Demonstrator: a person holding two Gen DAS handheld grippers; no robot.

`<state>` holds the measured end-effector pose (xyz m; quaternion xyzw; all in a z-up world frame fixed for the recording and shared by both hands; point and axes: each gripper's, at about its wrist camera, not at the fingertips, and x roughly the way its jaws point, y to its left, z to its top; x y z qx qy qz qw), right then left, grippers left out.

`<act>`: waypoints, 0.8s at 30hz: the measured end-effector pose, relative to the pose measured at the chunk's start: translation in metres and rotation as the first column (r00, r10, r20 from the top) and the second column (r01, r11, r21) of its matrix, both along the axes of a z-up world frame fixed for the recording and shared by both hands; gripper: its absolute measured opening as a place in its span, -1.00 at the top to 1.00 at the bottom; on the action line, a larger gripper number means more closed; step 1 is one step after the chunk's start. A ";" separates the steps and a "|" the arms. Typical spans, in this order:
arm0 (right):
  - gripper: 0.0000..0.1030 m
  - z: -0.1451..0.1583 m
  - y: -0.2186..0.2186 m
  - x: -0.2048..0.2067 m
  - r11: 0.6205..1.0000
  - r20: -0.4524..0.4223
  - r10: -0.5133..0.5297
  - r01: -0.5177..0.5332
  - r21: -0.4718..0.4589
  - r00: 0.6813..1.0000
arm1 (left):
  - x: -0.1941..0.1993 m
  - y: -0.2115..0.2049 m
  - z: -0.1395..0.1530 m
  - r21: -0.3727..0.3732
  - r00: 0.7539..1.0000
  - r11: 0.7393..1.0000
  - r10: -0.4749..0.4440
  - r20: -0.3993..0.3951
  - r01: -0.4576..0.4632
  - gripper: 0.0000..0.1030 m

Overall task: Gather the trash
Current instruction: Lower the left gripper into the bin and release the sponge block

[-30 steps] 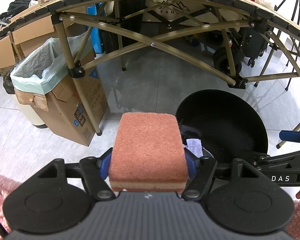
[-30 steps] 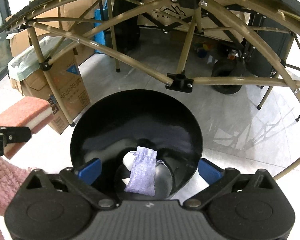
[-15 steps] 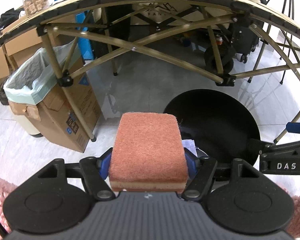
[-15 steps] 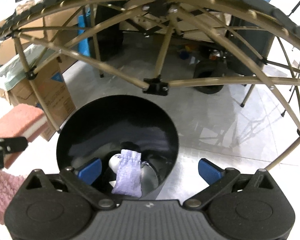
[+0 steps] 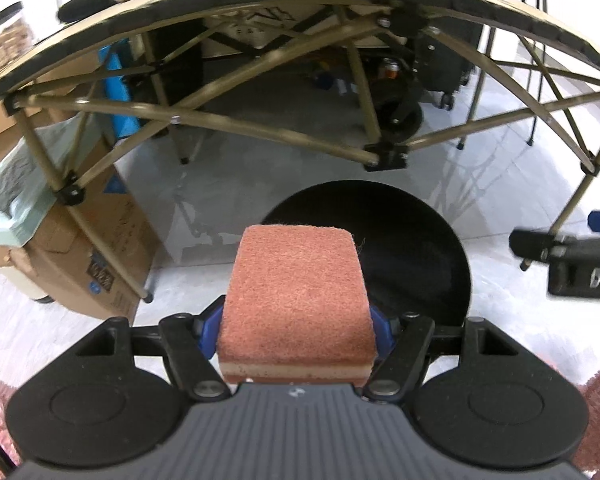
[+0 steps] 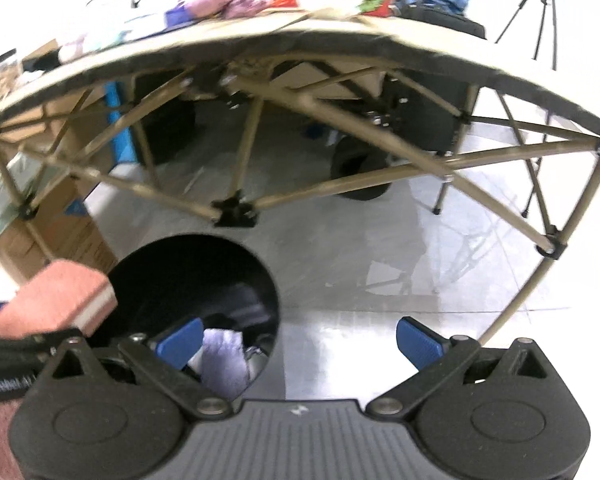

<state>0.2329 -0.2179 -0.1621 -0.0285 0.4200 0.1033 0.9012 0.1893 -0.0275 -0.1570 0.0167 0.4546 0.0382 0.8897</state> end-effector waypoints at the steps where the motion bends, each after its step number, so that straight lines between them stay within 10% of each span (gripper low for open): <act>1: -1.00 0.002 -0.005 0.001 1.000 0.003 -0.015 0.015 0.007 1.000 | 0.002 -0.003 -0.001 -0.002 1.000 1.000 -0.007 -0.003 0.007 -0.37; 24: -1.00 0.002 -0.026 0.016 0.995 -0.037 -0.097 0.098 0.035 0.995 | 0.044 -0.023 -0.030 -0.024 0.995 0.999 -0.024 -0.097 0.022 -0.38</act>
